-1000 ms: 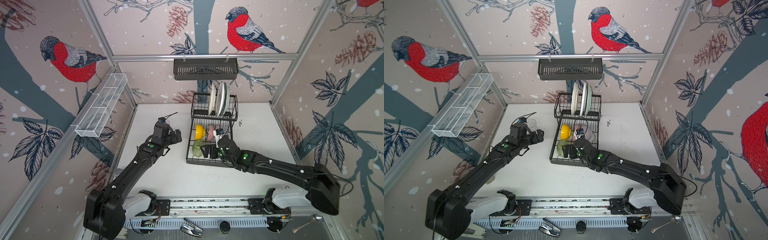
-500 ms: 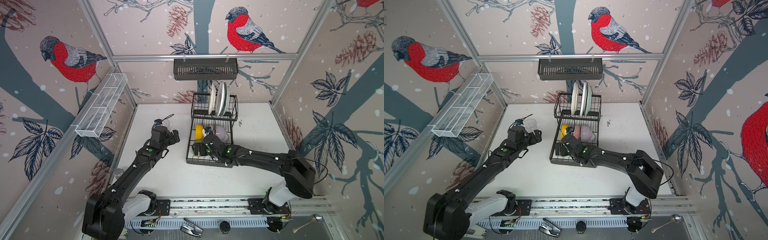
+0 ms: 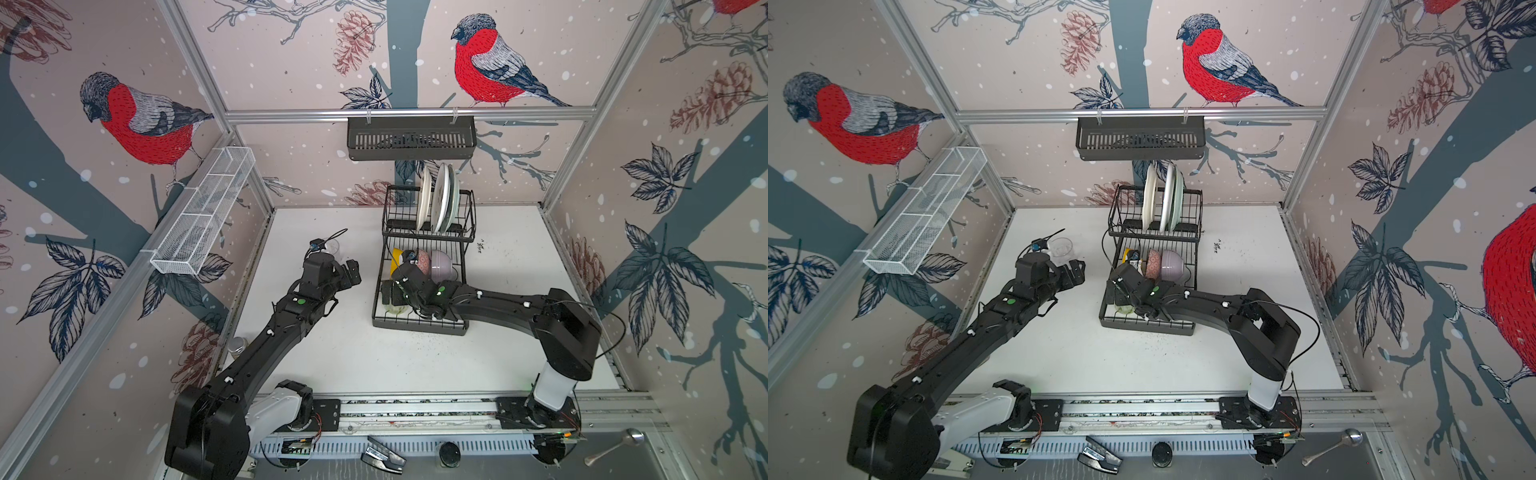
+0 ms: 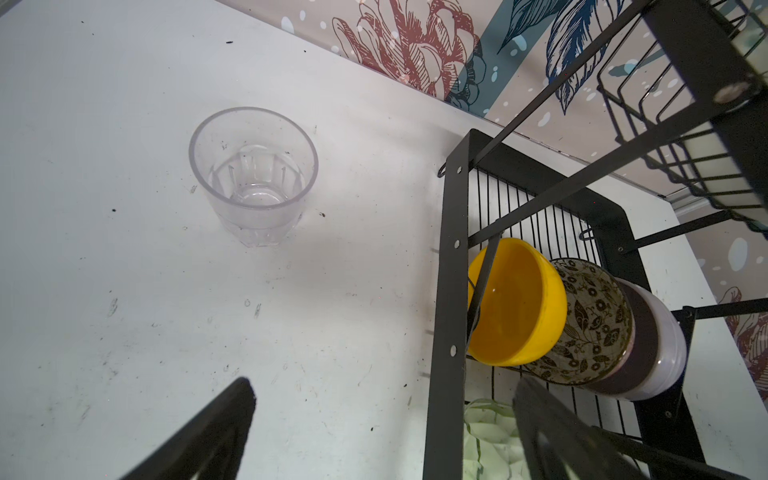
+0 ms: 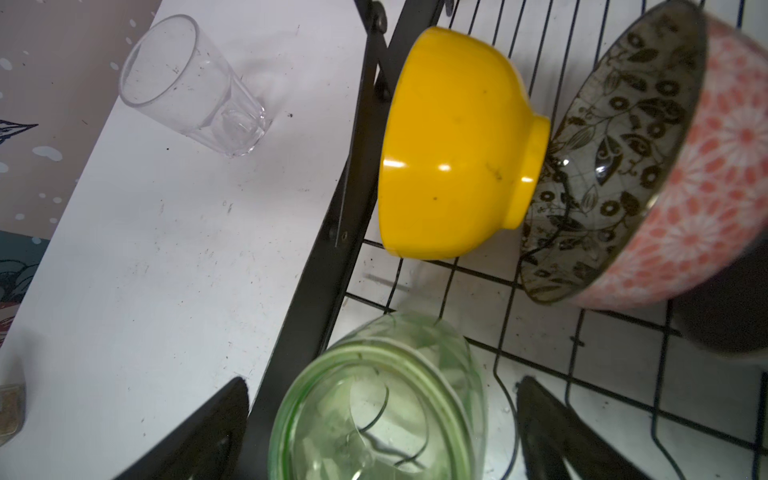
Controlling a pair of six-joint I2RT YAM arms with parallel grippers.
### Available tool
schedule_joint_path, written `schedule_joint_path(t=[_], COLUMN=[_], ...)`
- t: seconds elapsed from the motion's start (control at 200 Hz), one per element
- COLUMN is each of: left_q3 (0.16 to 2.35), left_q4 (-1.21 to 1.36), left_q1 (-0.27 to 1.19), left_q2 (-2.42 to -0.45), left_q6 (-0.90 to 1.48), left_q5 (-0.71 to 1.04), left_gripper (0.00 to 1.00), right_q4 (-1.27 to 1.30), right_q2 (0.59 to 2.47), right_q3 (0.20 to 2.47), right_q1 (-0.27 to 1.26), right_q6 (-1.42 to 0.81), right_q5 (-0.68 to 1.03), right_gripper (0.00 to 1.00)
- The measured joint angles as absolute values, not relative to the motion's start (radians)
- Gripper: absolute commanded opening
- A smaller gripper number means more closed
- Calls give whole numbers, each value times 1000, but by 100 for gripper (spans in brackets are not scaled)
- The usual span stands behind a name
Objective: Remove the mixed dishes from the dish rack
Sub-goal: 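Lower the right gripper around the green glass jar while the left arm withdraws, then lift the green glass jar with the right gripper toward the left gripper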
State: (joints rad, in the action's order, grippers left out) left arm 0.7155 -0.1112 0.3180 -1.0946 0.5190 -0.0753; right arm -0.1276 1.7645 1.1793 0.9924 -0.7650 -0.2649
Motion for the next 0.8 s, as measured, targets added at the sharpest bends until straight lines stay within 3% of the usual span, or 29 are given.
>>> schedule_joint_path(t=[0.395,0.68,0.795], left_q3=[718,715,706], left_q4=[-107,-94,-91], left_q1=[318,318,318], left_q2=[-1087,-1106,-1106], left_q6=[524,527,528], left_q5=[-47,-23,-3], left_gripper=[97,97,97], right_q4=[-149,-133,-91], right_q2=[1797,1783,1759], right_q3=[1180,1162,1134], right_q1=[979,971,960], right_q6=[-792,-826,-844], right_q5=[-271,-260,-240], right_gripper=[93,69,64])
